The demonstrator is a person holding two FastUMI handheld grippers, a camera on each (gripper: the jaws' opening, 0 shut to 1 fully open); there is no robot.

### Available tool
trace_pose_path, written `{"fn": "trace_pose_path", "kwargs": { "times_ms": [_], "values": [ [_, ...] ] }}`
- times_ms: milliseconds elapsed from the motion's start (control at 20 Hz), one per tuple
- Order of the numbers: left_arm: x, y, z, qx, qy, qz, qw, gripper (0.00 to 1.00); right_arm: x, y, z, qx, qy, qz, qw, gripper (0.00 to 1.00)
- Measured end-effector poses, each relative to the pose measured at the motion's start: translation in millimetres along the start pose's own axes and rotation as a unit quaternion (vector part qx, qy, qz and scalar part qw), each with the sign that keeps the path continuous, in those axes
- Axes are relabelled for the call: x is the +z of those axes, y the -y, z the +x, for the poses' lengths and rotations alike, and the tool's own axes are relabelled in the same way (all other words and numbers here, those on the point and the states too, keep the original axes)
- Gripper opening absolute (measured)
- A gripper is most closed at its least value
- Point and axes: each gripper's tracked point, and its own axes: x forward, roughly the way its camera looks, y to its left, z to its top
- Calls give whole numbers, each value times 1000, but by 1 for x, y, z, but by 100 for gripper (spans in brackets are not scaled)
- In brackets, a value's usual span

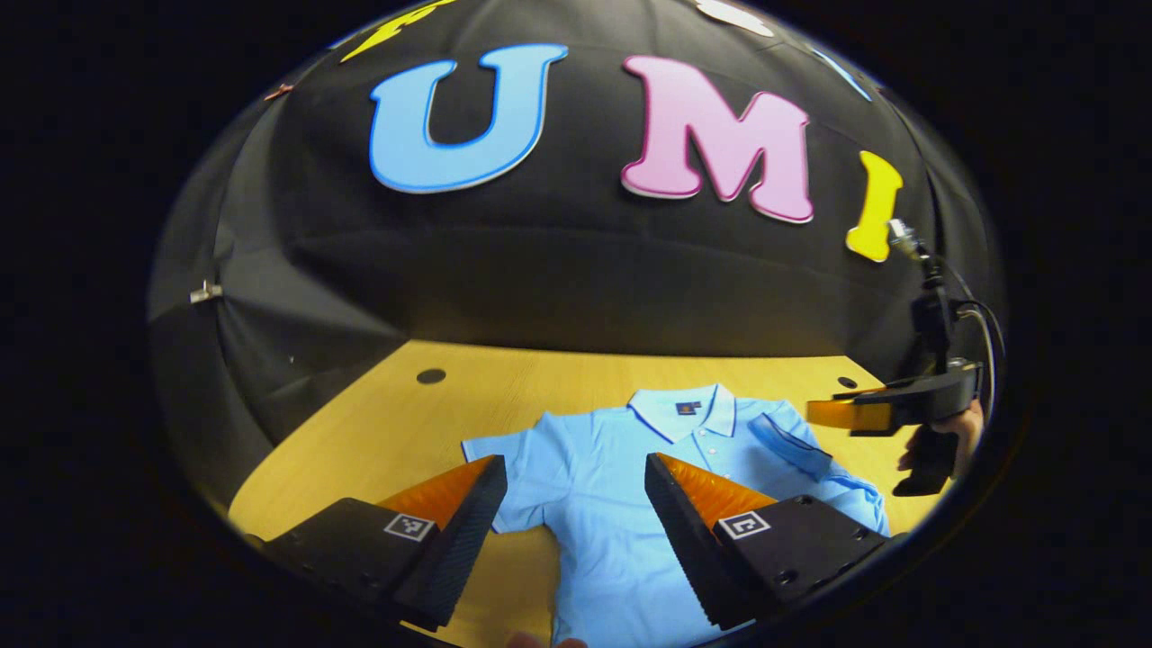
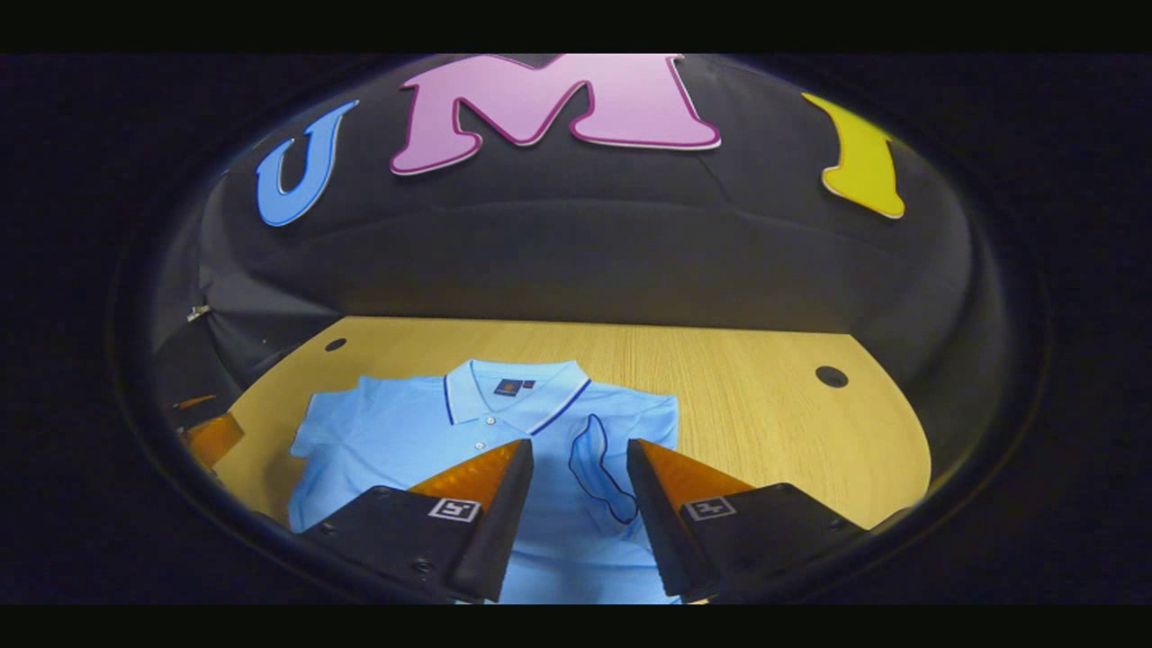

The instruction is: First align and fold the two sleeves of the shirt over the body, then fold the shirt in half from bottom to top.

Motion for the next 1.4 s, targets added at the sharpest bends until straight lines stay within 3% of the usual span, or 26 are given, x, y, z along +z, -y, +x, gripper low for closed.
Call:
{"fn": "trace_pose_path", "kwargs": {
  "times_ms": [100, 150, 300, 350, 400, 800, 1100, 1250, 1350, 1400],
  "values": [
    [-13, -17, 18, 22, -30, -17, 999, 99, 11, -4, -12, 0, 17, -3, 1000, 62],
    [-19, -26, 27, 33, -42, -26, 998, 99, 15, -7, -17, 1, 24, -6, 1000, 67],
    [-32, -45, 52, 50, -77, -55, 994, 99, 25, -14, -33, 3, 43, -16, 999, 67],
    [-36, -48, 59, 50, -88, -61, 993, 98, 30, -16, -38, 3, 51, -16, 999, 63],
    [-40, -51, 64, 50, -97, -68, 992, 97, 36, -18, -44, 2, 60, -16, 998, 67],
    [-69, -57, 94, 46, -160, -130, 977, 97, 78, -37, -93, -1, 136, -20, 990, 68],
    [-70, -68, 102, 64, -156, -124, 978, 95, 79, -37, -93, -2, 138, -18, 990, 68],
    [-70, -80, 100, 75, -156, -132, 976, 36, 77, -35, -91, -5, 136, -17, 991, 68],
    [-70, -81, 100, 74, -156, -133, 976, 22, 77, -34, -90, -7, 137, -18, 990, 68],
    [-70, -82, 101, 76, -157, -128, 976, 26, 78, -33, -89, -9, 137, -18, 990, 68]
  ]
}}
